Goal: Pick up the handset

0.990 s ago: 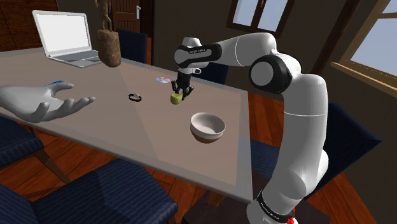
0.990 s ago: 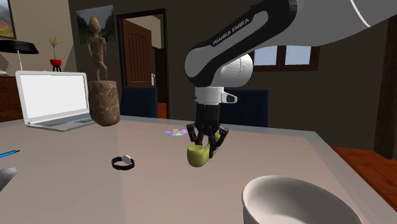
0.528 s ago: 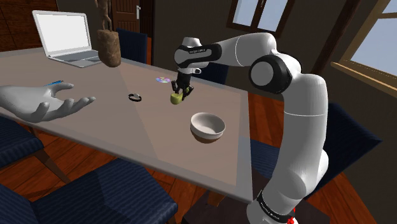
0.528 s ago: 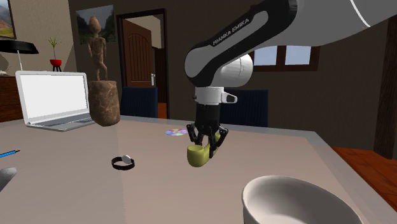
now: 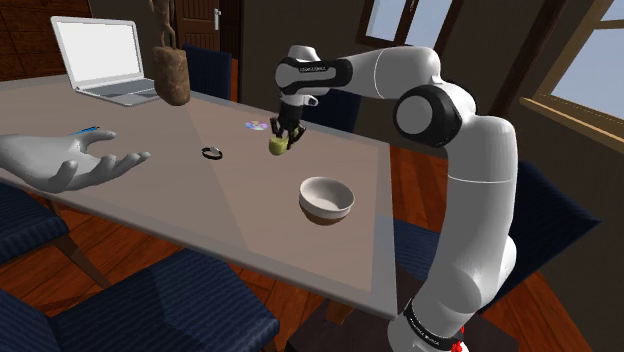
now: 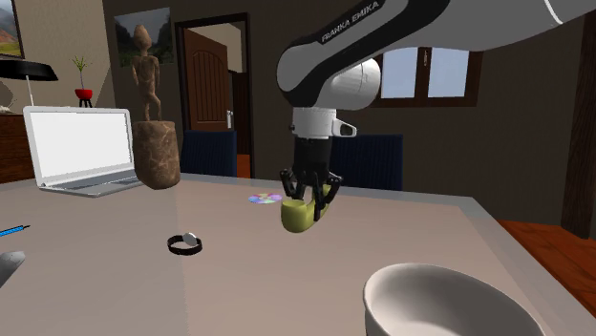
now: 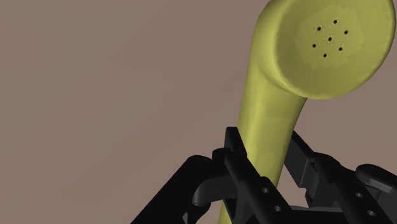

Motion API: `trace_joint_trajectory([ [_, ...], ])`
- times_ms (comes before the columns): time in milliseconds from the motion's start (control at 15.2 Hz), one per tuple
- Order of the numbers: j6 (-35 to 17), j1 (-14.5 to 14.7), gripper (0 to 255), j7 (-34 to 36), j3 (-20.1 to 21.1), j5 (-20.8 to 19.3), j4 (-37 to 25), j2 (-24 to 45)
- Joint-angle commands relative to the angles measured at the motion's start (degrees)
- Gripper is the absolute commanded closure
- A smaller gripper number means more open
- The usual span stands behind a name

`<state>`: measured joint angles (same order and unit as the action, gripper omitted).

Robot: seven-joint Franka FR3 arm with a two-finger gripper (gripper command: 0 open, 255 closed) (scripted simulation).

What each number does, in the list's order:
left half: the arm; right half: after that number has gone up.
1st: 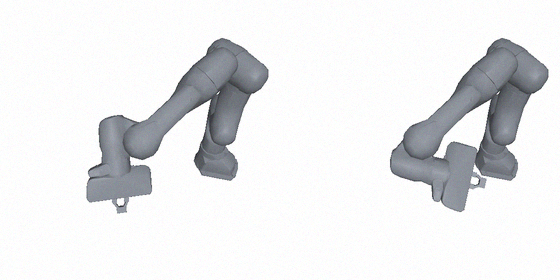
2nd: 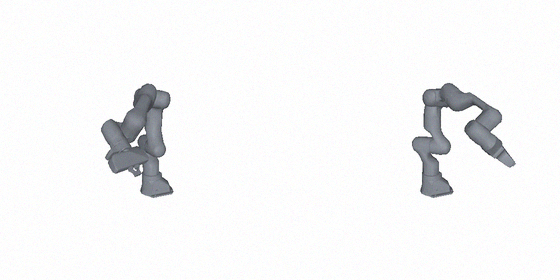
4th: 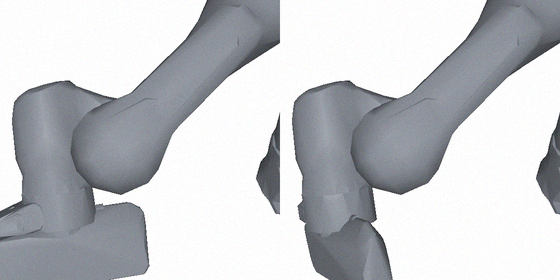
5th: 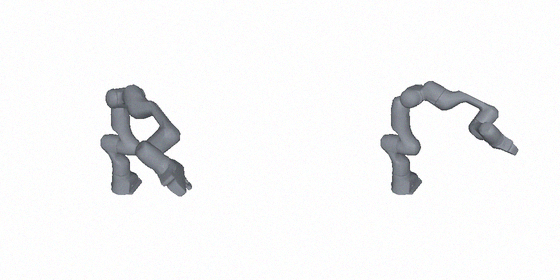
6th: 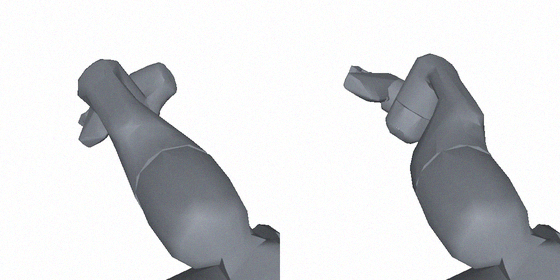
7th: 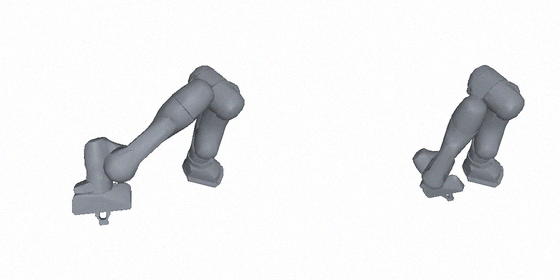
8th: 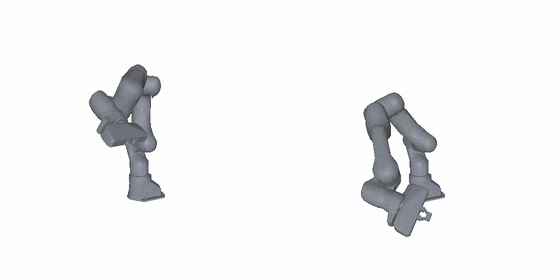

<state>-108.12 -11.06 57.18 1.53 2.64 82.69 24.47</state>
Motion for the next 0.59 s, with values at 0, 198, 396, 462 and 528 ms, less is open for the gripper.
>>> trace_joint_trajectory([
  [0, 1.36, -0.03, 255, 0.02, -0.01, -0.01, -1.06, -0.3],
  [198, 3.59, -0.03, 255, 0.13, -0.01, -0.03, -3.13, -0.46],
  [396, 5.88, -0.03, 255, 0.24, 0.0, -0.06, -5.41, -0.47],
  [462, 6.0, -0.03, 255, 0.24, 0.0, -0.06, -5.52, -0.48],
  [528, 6.0, -0.03, 255, 0.24, 0.0, -0.06, -5.53, -0.47],
])
